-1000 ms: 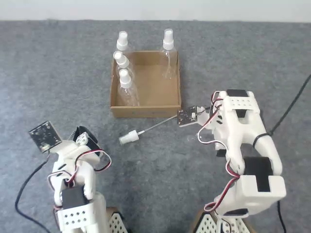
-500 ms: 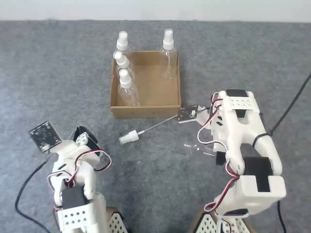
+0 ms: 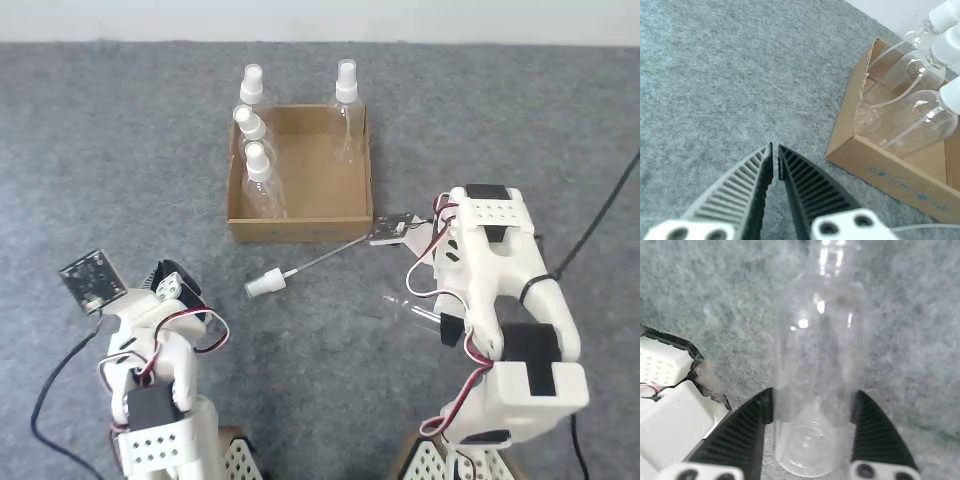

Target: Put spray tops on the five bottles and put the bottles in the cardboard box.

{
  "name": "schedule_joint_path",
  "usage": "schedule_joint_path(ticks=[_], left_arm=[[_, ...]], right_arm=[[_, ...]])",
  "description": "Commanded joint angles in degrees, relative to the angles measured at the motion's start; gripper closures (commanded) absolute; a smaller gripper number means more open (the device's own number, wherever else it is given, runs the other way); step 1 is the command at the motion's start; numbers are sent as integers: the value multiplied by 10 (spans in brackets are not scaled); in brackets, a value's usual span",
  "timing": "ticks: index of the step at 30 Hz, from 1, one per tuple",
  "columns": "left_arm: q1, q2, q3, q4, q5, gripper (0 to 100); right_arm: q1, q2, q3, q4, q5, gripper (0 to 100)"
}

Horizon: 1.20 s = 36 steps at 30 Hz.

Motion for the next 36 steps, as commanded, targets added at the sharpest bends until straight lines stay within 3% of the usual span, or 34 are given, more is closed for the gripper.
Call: schedule_joint_path(ticks=[1, 5, 14, 36], left_arm=[[-2, -10, -8, -14, 2, 987], [-2, -10, -8, -14, 2, 987], [-2, -10, -8, -14, 2, 987], [-2, -10, -8, -14, 2, 987]], right_arm=[[-9, -72, -5, 12, -37, 715], [-37, -116, -1, 21, -47, 653], [-105, -159, -4, 49, -47, 652], [-157, -66, 22, -98, -43, 652]])
